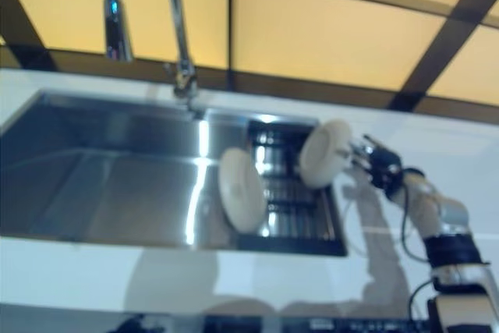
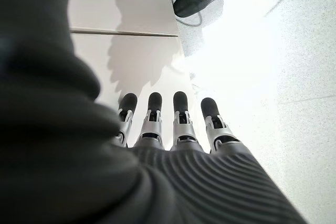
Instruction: Take plates into dishwasher
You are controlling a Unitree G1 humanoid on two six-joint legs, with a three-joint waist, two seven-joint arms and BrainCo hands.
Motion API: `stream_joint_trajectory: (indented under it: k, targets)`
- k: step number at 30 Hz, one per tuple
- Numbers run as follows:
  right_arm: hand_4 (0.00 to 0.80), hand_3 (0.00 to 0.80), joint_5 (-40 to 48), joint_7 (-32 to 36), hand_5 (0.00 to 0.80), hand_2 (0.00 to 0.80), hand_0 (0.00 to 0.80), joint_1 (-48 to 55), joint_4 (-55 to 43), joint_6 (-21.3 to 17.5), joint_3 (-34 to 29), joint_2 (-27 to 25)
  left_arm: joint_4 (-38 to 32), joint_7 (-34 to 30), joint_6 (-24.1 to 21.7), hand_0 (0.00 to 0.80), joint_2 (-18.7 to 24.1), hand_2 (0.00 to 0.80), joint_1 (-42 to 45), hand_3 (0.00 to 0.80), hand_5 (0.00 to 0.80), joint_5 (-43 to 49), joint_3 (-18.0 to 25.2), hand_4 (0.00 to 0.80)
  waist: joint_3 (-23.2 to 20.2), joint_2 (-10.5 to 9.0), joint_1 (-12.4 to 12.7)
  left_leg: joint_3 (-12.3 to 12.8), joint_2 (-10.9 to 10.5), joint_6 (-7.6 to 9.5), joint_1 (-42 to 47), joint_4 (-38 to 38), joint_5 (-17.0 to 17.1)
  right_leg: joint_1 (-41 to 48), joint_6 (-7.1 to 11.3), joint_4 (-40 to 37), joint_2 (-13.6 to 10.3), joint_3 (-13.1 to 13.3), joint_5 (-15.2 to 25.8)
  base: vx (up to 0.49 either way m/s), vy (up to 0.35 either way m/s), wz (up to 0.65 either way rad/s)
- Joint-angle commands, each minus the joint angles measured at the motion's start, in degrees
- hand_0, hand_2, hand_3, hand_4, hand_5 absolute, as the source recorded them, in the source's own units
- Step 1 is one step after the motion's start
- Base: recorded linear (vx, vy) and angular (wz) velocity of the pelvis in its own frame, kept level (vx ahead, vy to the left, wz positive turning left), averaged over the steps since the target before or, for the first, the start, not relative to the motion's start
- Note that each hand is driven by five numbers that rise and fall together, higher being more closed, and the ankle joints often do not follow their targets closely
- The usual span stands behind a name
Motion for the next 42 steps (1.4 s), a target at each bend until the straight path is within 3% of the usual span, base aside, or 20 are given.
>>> stream_joint_trajectory:
  k: [1,42]
  targets:
    - [0.000,0.000,1.7,-0.5,0.000,0.000,0.000,-6.1,-0.3,-2.6,-0.4,0.0,1.3,0.2,-0.5,0.000,0.4,0.000,-2.7,0.000,0.000,0.5,-3.3,0.000,-2.0,1.59,2.8,0.0,-0.7,2.14,3.1,0.2,-8.1,-2.8,3.67,8.0,-1.1,-2.7,-3.2,0.000,0.000,0.00]
    - [0.000,0.000,0.0,-2.2,0.000,0.000,0.000,-11.2,9.0,2.7,3.6,0.7,0.4,0.1,0.1,0.000,0.7,0.000,-3.6,0.000,0.000,0.1,-4.6,0.000,-1.1,1.80,4.0,-0.8,-0.8,2.28,3.4,0.2,-8.0,-3.0,3.34,9.1,-1.3,-3.3,-4.0,0.001,0.000,0.01]
